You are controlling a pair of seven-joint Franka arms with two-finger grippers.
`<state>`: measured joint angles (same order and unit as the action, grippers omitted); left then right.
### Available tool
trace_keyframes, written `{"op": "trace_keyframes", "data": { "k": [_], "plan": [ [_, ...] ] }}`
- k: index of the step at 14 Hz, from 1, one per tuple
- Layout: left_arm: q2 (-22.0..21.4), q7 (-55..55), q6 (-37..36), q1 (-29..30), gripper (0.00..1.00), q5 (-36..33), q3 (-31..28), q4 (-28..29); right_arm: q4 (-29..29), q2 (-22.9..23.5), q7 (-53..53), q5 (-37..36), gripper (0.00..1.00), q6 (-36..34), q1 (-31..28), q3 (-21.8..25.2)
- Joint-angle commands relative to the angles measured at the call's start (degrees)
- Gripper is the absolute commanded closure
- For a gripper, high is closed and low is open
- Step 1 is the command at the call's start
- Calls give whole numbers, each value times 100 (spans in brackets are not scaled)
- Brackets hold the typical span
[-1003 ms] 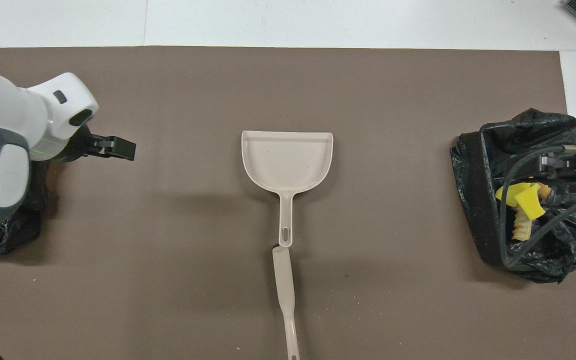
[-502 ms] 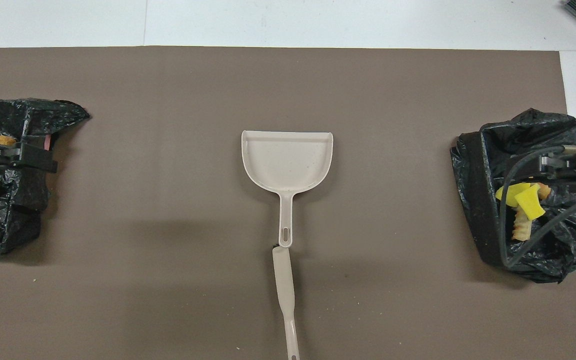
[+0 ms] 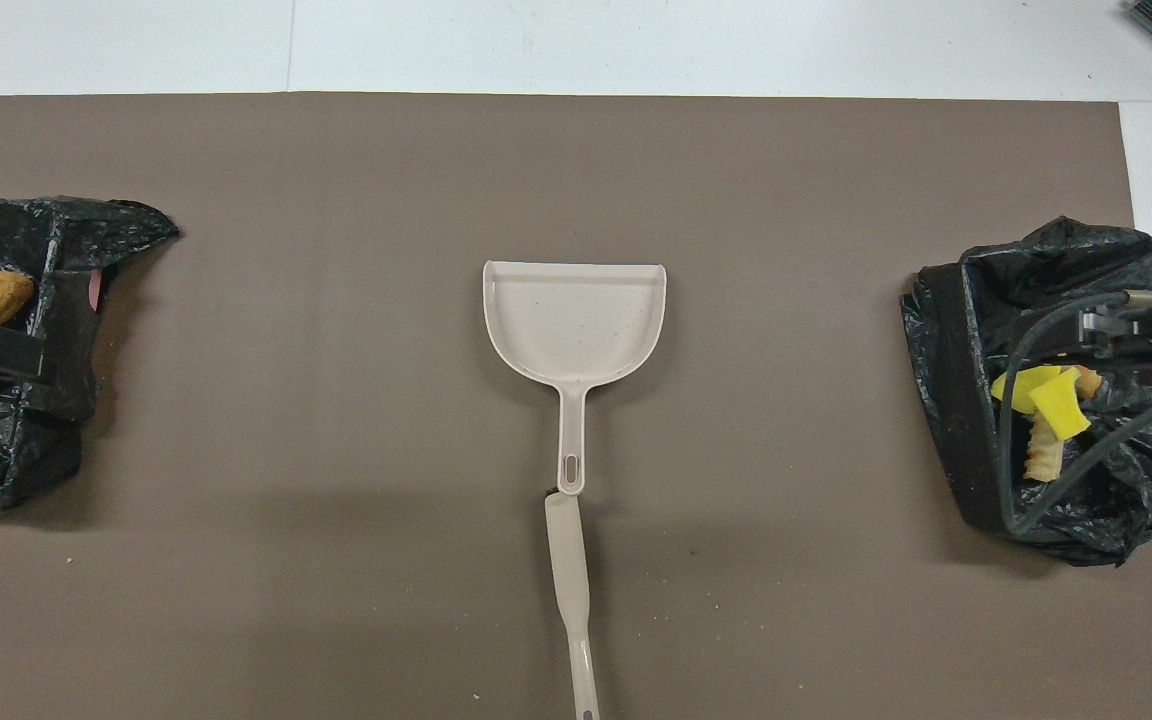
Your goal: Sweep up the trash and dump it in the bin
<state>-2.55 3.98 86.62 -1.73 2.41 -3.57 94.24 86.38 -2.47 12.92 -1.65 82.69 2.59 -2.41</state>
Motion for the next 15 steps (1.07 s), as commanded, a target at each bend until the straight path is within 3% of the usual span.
{"op": "trace_keyframes", "data": {
  "k": [1, 15],
  "plan": [
    [35, 260, -356, -47, 0, -354, 49, -265, 37, -35, -140, 42, 0, -68, -66, -5],
    [-44, 279, -453, 14, 0, -346, -3, -275, 37, -35, -140, 42, 0, -68, -66, -5]
  ]
}}
